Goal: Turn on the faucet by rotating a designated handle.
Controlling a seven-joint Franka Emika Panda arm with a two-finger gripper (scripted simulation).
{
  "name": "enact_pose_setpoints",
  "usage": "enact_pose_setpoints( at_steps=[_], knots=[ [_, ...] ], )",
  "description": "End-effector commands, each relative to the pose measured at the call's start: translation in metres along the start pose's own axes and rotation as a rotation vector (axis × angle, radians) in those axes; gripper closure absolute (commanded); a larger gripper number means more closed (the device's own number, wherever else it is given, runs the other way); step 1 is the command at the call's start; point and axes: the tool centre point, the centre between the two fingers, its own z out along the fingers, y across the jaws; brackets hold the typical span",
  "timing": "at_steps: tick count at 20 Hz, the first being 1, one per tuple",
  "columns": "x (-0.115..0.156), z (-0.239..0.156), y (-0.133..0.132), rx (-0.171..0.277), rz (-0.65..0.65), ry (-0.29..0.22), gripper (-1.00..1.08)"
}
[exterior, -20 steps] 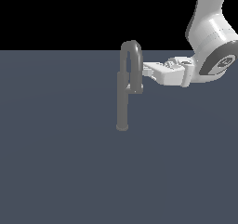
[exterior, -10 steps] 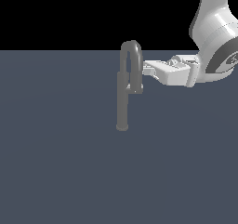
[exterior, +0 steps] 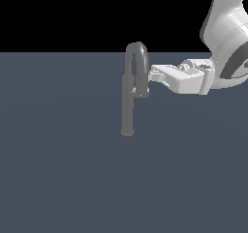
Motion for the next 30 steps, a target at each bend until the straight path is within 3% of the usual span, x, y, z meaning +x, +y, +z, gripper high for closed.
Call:
enact_pose_setpoints(
  at_steps=[1,2,9,10,11,18,19,20,30],
  knots=[
    [0.011,0.0,0.012,-0.001,0.024,-0.007,1.08],
    [0.0,0.0,0.003,-0.001,0.0,-0.001,1.08],
    [0.035,0.0,0.03,-0.001,0.025,-0.008,1.08],
    [0.035,0.0,0.03,-0.001,0.025,-0.008,1.08],
    [0.012,0.0,0.018,-0.006,-0.018,-0.001,1.08],
    [0.062,0.0,0.033,-0.002,0.025,-0.008,1.08],
    [0.062,0.0,0.033,-0.002,0.025,-0.008,1.08],
    [0.034,0.0,0.023,-0.011,-0.022,-0.005,1.08],
    [0.088,0.001,0.023,-0.002,0.024,-0.008,1.08]
  ],
)
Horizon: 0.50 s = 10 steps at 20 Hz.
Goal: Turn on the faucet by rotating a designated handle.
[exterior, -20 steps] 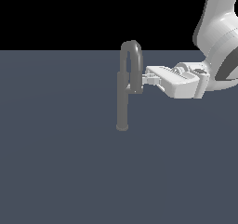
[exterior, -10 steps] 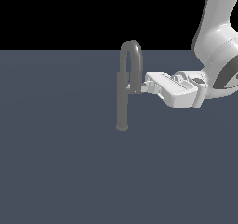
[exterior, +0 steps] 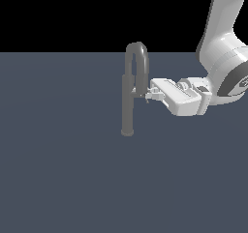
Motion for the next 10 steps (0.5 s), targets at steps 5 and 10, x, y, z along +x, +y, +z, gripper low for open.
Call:
enact_pose_setpoints(
  at_steps=[5,10],
  knots=[
    [0.02,-0.001,-0.004,0.009,0.02,0.003,1.08],
    [0.044,0.0,-0.008,0.014,0.047,0.003,1.08]
  ],
)
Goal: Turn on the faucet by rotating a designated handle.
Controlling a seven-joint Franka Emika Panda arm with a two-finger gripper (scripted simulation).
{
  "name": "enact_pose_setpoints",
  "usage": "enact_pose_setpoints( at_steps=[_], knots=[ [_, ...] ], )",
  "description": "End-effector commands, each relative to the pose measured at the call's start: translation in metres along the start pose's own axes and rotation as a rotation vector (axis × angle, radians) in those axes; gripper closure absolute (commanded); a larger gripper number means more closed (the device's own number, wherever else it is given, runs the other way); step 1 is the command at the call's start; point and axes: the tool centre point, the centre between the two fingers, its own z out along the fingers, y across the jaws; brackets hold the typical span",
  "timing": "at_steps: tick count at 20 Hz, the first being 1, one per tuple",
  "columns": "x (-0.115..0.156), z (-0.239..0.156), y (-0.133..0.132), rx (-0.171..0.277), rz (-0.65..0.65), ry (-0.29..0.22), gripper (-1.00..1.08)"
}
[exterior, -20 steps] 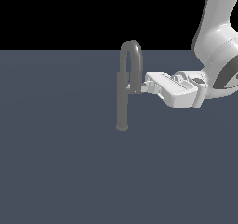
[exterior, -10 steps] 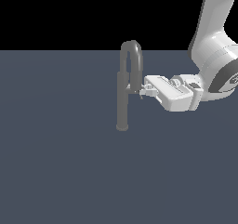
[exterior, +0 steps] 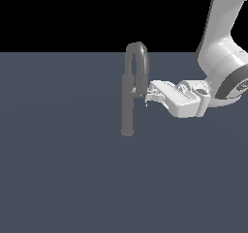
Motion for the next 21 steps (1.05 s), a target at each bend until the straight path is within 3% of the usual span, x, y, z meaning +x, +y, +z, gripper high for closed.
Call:
enact_pose_setpoints(
  at_steps=[1,4,5,21],
  knots=[
    [0.042,0.001,-0.007,0.03,0.041,0.023,1.08],
    [0.051,0.001,-0.008,0.032,0.051,0.023,1.08],
    [0.005,-0.003,-0.001,0.002,0.005,-0.016,1.08],
    [0.056,0.0,-0.035,0.032,0.051,0.022,1.08]
  ],
)
